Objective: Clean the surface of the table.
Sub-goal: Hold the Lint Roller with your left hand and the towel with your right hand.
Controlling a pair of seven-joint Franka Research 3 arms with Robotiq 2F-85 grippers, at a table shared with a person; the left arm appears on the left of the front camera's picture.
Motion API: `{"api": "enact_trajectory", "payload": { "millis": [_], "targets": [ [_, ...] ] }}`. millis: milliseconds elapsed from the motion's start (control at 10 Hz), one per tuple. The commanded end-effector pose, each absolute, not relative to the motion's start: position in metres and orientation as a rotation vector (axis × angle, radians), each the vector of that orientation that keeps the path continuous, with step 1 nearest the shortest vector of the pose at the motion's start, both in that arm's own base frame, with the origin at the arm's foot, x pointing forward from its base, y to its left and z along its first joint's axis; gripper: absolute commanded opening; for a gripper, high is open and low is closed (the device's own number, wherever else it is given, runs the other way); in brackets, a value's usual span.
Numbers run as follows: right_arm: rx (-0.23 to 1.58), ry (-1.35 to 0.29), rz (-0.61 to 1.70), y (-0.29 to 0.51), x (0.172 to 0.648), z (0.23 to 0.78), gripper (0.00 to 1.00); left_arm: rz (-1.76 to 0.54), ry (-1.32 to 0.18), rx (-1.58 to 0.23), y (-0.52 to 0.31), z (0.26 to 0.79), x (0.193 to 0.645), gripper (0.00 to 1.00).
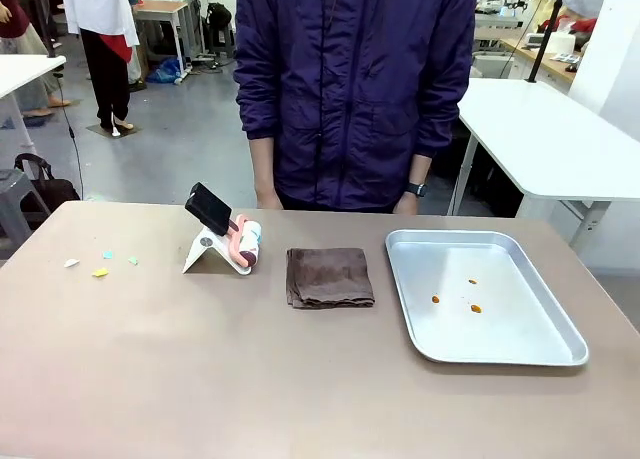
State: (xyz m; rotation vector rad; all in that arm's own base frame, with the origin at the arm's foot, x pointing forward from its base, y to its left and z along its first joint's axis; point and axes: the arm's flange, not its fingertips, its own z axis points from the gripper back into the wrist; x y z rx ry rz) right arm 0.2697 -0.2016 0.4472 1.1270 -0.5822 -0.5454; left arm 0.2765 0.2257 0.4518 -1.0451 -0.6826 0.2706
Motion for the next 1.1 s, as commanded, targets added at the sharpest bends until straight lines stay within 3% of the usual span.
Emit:
{"api": "enact_trajectory", "payload": {
  "millis": [0,100,200,800,1000],
  "targets": [
    [1.125,-0.625,-0.559,-0.115,0.155,0.356,1.0,0.304,-0.707,-1.041,0.124,0.422,0.256,1.0],
    [1.076,-0.62,-0.587,-0.117,0.157,0.355,1.0,0.297,-0.712,-1.016,0.121,0.421,0.256,1.0],
    [1.139,-0.612,-0.575,-0.226,0.247,0.435,1.0,0.285,-0.681,-1.058,0.215,0.454,0.289,1.0],
    [1.123,-0.598,-0.562,-0.221,0.251,0.432,1.0,0.318,-0.673,-1.064,0.216,0.454,0.286,1.0],
    [0.923,-0.587,-0.533,-0.191,0.262,0.445,1.0,0.274,-0.656,-1.024,0.207,0.468,0.295,1.0]
  ]
}}
